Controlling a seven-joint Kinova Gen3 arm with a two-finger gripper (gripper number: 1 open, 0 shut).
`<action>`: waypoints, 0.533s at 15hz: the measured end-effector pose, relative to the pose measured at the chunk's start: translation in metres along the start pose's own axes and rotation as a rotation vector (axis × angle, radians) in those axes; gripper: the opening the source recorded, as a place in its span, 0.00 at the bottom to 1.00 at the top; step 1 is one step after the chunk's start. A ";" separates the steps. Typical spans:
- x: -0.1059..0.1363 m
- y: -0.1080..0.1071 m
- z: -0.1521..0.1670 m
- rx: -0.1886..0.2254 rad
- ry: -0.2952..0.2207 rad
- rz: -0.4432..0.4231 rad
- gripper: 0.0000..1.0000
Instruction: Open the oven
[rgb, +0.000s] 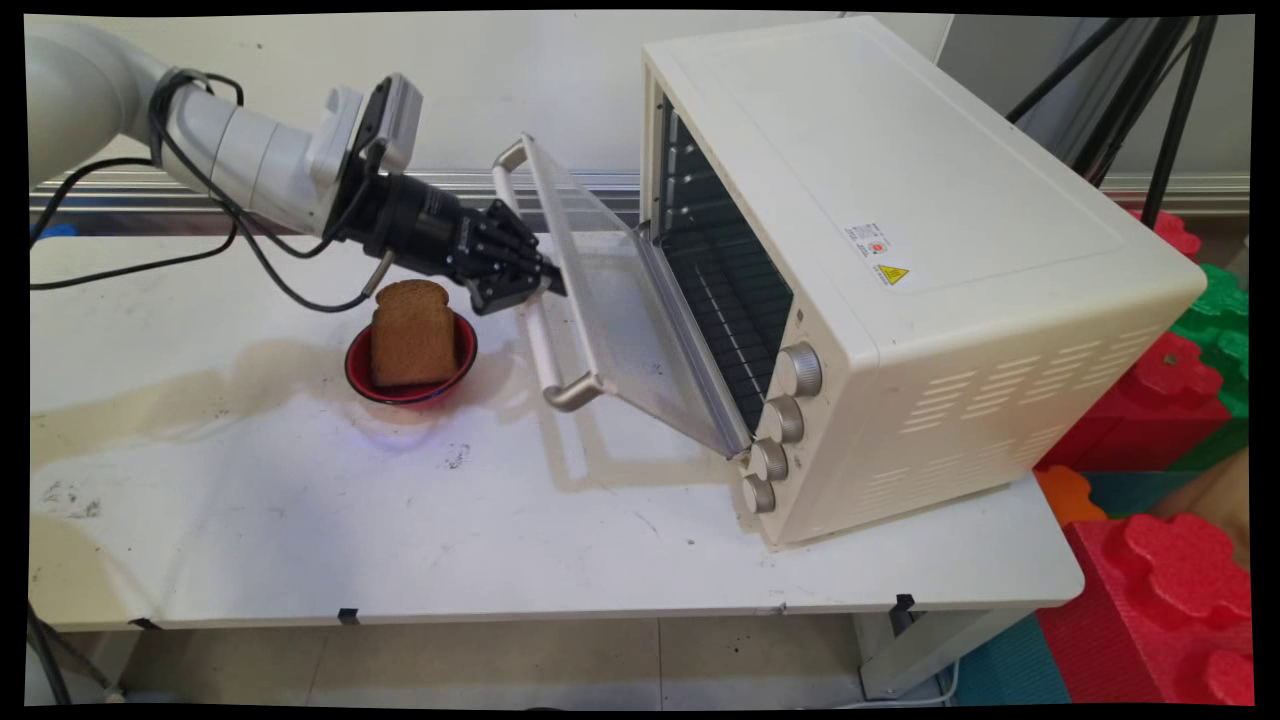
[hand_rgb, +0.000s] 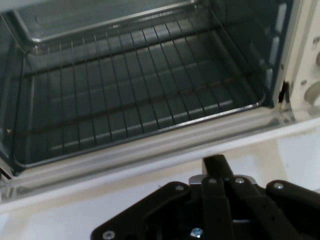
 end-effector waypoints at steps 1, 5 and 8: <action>-0.004 0.001 0.000 -0.003 -0.007 0.002 0.00; -0.017 0.003 -0.002 -0.013 -0.030 0.006 0.00; -0.028 0.005 -0.004 -0.017 -0.047 0.009 0.00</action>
